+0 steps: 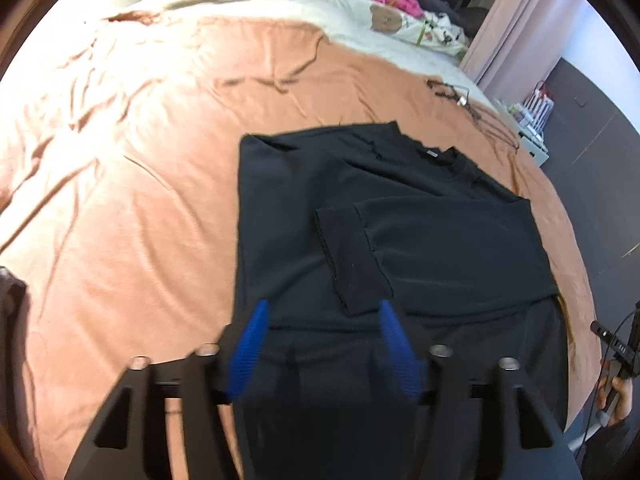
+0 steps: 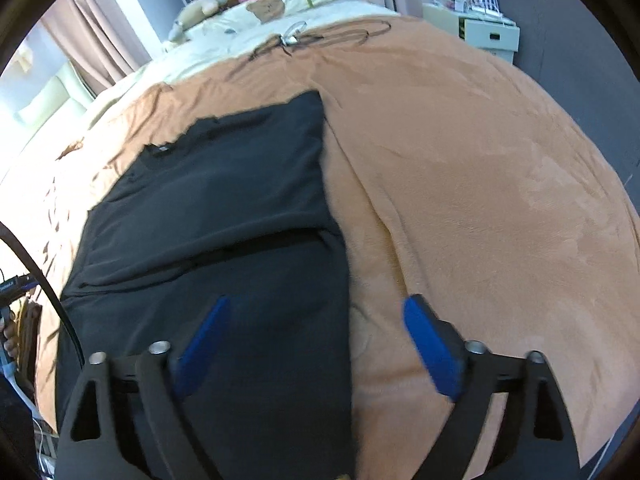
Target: Fold small clothes
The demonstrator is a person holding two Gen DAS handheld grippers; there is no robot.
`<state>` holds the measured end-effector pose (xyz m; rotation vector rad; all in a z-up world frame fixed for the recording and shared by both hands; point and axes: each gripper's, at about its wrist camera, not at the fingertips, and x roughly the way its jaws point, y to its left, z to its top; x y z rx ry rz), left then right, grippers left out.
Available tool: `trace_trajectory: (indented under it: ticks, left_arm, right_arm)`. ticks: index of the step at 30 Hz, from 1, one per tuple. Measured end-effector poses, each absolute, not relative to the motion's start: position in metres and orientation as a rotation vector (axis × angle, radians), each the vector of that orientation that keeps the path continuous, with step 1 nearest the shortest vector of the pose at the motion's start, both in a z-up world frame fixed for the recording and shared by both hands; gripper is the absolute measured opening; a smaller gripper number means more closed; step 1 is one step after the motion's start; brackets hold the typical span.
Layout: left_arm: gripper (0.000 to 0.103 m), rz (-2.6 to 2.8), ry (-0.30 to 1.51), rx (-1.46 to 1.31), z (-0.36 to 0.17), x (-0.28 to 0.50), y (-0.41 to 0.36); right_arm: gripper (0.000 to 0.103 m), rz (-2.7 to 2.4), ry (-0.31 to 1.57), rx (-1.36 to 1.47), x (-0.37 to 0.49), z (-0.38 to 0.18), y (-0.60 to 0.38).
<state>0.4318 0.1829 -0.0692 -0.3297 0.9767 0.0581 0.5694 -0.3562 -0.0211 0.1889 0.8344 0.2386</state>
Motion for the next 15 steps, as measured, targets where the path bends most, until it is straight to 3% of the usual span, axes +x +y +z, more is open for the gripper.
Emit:
trace_trajectory:
  ticks: [3, 6, 15]
  left_arm:
    - [0.082, 0.067, 0.934, -0.292, -0.054, 0.408, 0.181]
    - [0.090, 0.081, 0.876, -0.276, -0.039, 0.377, 0.179]
    - [0.090, 0.117, 0.751, -0.268, -0.009, 0.297, 0.175]
  right_arm:
    - [0.103, 0.243, 0.807, 0.188, 0.551, -0.008, -0.356]
    - [0.103, 0.245, 0.775, 0.171, 0.531, 0.003, -0.356]
    - [0.103, 0.275, 0.702, 0.157, 0.469, 0.023, -0.359]
